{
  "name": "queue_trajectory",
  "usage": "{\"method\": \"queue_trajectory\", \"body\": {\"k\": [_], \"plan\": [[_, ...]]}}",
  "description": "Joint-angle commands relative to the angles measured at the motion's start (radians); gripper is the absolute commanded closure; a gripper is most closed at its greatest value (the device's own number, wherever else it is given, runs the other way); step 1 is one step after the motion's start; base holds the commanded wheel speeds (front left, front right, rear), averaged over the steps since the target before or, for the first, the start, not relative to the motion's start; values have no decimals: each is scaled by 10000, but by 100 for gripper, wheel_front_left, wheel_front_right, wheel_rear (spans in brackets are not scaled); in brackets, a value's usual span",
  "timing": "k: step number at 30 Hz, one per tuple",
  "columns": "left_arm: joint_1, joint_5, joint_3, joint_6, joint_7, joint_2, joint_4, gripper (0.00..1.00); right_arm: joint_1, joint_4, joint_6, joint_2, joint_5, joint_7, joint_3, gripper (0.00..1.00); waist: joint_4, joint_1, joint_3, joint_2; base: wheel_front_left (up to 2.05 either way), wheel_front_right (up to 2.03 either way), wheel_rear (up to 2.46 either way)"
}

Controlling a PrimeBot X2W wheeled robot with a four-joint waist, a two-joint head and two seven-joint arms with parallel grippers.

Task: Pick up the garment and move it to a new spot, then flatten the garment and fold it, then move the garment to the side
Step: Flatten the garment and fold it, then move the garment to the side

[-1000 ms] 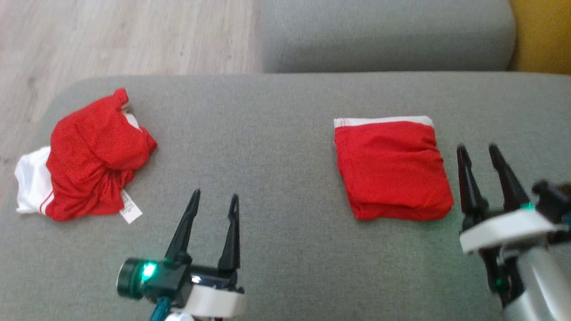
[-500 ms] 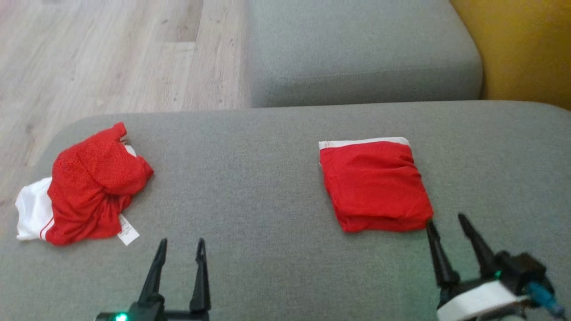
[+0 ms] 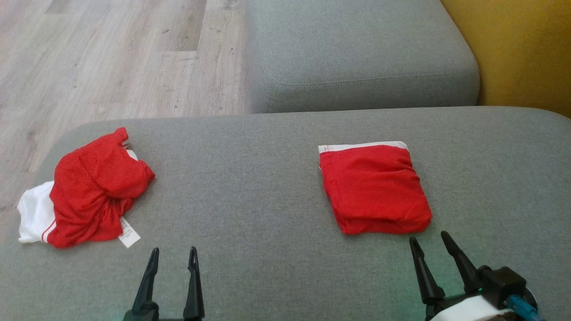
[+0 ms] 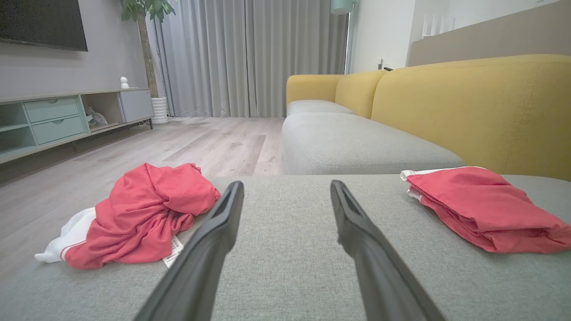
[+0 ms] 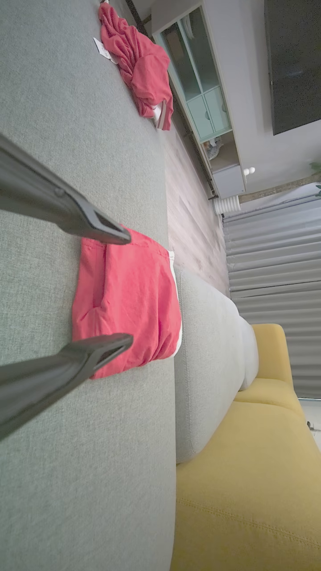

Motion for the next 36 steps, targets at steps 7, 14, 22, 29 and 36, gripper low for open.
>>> {"method": "queue_trajectory", "body": {"k": [7, 14, 22, 29, 36], "plan": [[-335, 134, 404, 9, -51, -58, -240, 0, -284, -233, 67, 86, -72, -108, 107, 0, -34, 0, 65, -1, 0, 0, 0], [-320, 164, 385, 3, -51, -62, -249, 0, -294, -184, 67, 128, -70, -108, 181, 0, -108, 0, 135, -1, 0, 0, 0], [-367, 119, 334, 0, -51, -63, -297, 0, -459, 83, 67, 141, 73, -108, 377, 0, -241, 0, 380, -1, 0, 0, 0], [-688, 87, 151, -21, -51, -63, -436, 0, -1354, 776, 67, 72, 532, -108, 276, 0, -221, 0, 994, -1, 0, 0, 0], [-1347, 141, -70, -64, -51, -64, -737, 0, -3388, 1795, 67, -458, 628, 516, 159, 0, -34, 0, 1997, -1, 0, 0, 0]]}}
